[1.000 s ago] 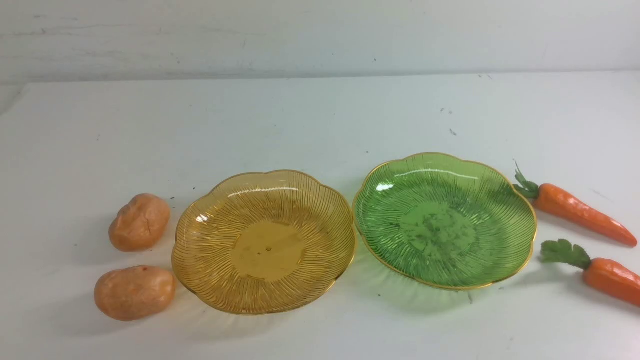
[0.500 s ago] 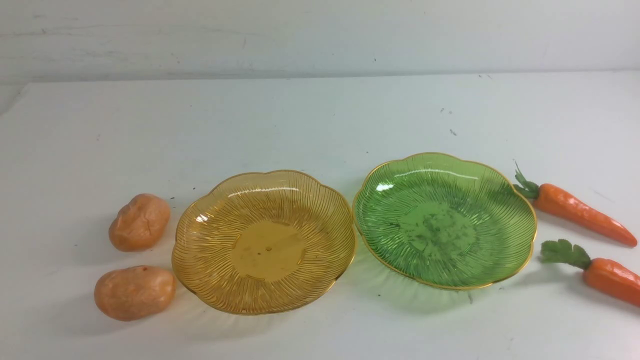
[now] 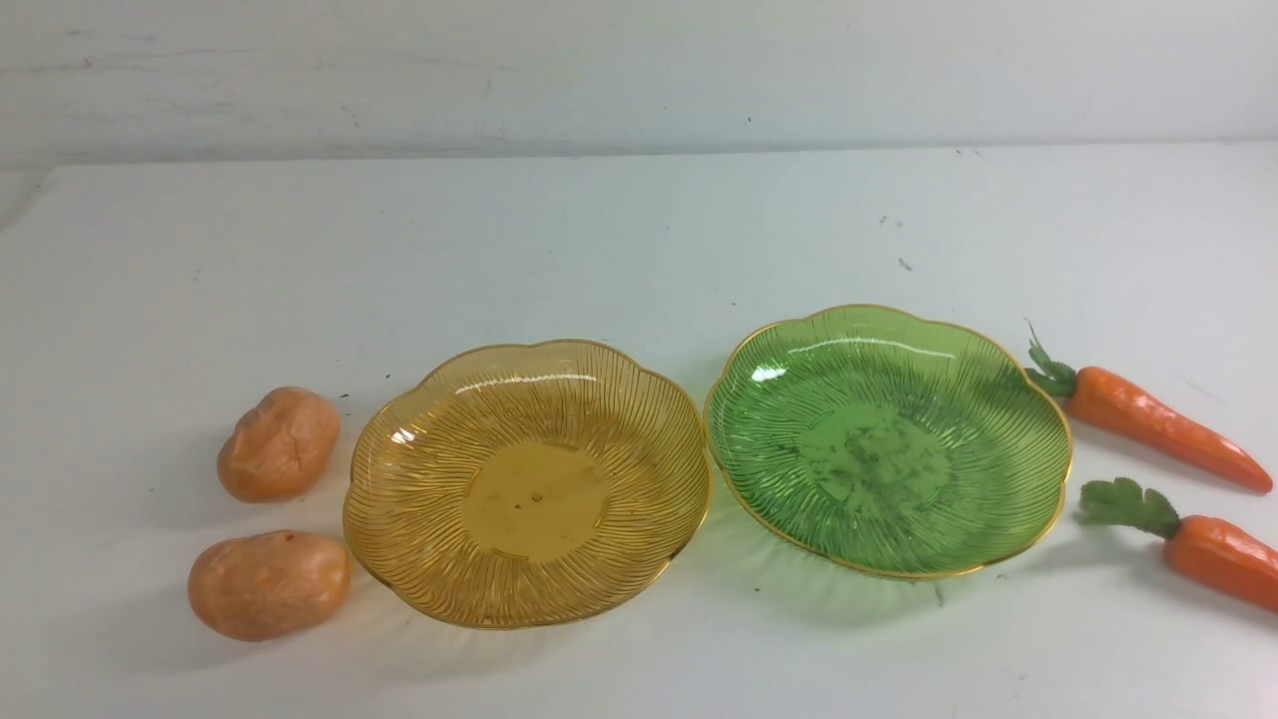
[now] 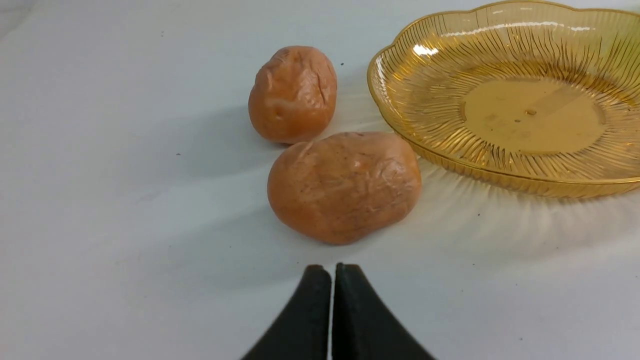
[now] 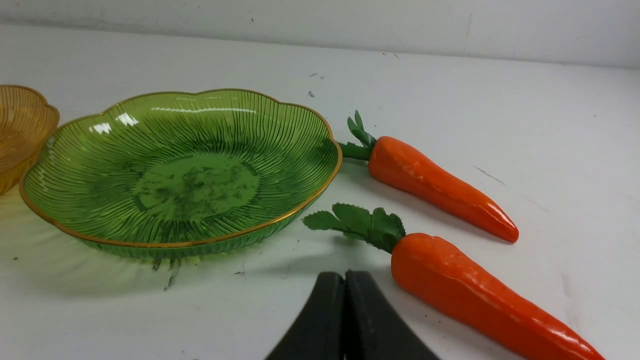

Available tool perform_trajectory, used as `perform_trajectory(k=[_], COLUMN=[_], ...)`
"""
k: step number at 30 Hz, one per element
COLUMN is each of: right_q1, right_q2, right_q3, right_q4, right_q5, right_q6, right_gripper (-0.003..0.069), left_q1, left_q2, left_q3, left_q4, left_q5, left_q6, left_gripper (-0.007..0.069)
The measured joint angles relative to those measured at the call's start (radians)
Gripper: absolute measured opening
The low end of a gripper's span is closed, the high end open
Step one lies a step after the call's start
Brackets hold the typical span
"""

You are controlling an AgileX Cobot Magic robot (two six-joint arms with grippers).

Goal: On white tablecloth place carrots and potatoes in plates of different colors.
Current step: 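Put the potatoes from the left side into the left plate with the left gripper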

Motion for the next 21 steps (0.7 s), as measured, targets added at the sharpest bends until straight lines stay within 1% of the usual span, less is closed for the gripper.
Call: perform_trajectory(k=[5, 7, 9, 10, 11, 12, 13, 15, 16, 18, 21], right_q1=[0.000, 0.000, 0.000, 0.000, 0.000, 0.000, 0.000, 0.000, 0.000, 0.000, 0.000], right_q2=[0.000, 0.000, 0.000, 0.000, 0.000, 0.000, 0.000, 0.000, 0.000, 0.000, 0.000], right_q3=[0.000, 0.000, 0.000, 0.000, 0.000, 0.000, 0.000, 0.000, 0.000, 0.000, 0.000], right_q4=[0.002, 0.042, 0.151, 0.199, 0.251, 0.331, 0.392, 0.481, 0.534, 0.586, 0.626], right_q5=[0.000, -0.007, -0.034, -0.052, -0.066, -0.084, -0.095, -0.110, -0.121, -0.132, -0.193], right_q6=[-0.009, 0.003, 0.049, 0.070, 0.091, 0.119, 0.135, 0.151, 0.154, 0.155, 0.155], right_gripper=[-0.0015, -0.0015, -0.0015, -0.0015, -0.0015, -0.0015, -0.0015, -0.0015, -0.0015, -0.0015, -0.0015], left_q1=[0.000, 0.000, 0.000, 0.000, 0.000, 0.000, 0.000, 0.000, 0.000, 0.000, 0.000], left_q2=[0.000, 0.000, 0.000, 0.000, 0.000, 0.000, 0.000, 0.000, 0.000, 0.000, 0.000], left_q3=[0.000, 0.000, 0.000, 0.000, 0.000, 0.000, 0.000, 0.000, 0.000, 0.000, 0.001], left_q4=[0.001, -0.034, -0.159, -0.246, -0.361, -0.429, -0.530, -0.709, -0.777, -0.865, -0.907], left_q5=[0.000, -0.002, -0.007, -0.007, -0.008, -0.009, -0.013, -0.022, -0.025, -0.028, -0.053], left_q6=[0.001, -0.020, -0.094, -0.155, -0.211, -0.247, -0.296, -0.358, -0.372, -0.376, -0.353], left_gripper=[-0.0003, -0.0003, -0.0003, -0.0003, -0.0003, -0.0003, -0.0003, -0.0003, -0.0003, -0.0003, -0.0003])
